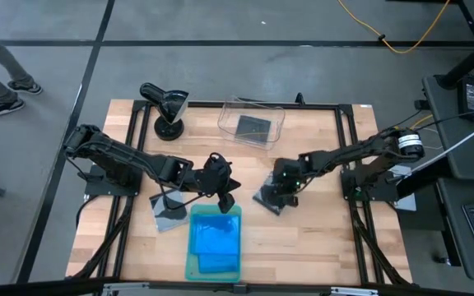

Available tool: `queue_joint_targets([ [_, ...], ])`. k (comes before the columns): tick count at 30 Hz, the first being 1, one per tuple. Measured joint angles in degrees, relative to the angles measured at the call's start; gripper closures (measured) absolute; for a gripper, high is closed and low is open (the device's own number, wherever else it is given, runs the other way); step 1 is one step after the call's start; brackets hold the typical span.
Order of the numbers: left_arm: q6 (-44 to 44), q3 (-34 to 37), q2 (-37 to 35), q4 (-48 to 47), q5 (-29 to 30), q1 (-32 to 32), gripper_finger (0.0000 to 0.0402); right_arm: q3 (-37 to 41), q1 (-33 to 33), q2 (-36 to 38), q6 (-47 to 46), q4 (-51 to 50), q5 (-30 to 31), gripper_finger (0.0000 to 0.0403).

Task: Pick & place jewel cases by type
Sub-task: Put the right black cd case into the transparent bin

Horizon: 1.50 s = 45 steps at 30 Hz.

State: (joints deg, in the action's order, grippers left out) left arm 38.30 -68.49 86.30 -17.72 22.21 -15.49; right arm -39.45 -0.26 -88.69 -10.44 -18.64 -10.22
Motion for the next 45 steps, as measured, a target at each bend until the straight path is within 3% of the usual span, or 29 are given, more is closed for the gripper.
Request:
queue_joint_targets([
  [13, 0.02, 0.0, 0.0, 0.37, 0.75, -0.02, 0.0398, -0.63, -8.62, 1.92, -6.32, 16.79, -1.12, 0.0393],
  [21, -0.11, 0.0, 0.0, -0.59, 2.7, 0.02, 0.0398, -2.5, -11.35, 6.1, -3.82, -1.95, 2.96, 0.0393],
  [26, -1.51, 0.0, 0.02, -2.38, 4.26, 1.49, 0.0398, -2.11, -12.58, 6.18, 3.0, -13.15, 2.6, 0.0393],
  [36, 1.44, 0.0, 0.04, -3.55, 3.57, 7.66, 0.0398, -2.11, -3.29, 8.22, 13.09, -16.91, -15.12, 0.0393],
  [45, 0.91, 0.0, 0.04, -3.54, 3.29, 9.01, 0.0398, -2.11, 4.11, 3.48, 13.79, -8.33, -11.49, 0.0393],
])
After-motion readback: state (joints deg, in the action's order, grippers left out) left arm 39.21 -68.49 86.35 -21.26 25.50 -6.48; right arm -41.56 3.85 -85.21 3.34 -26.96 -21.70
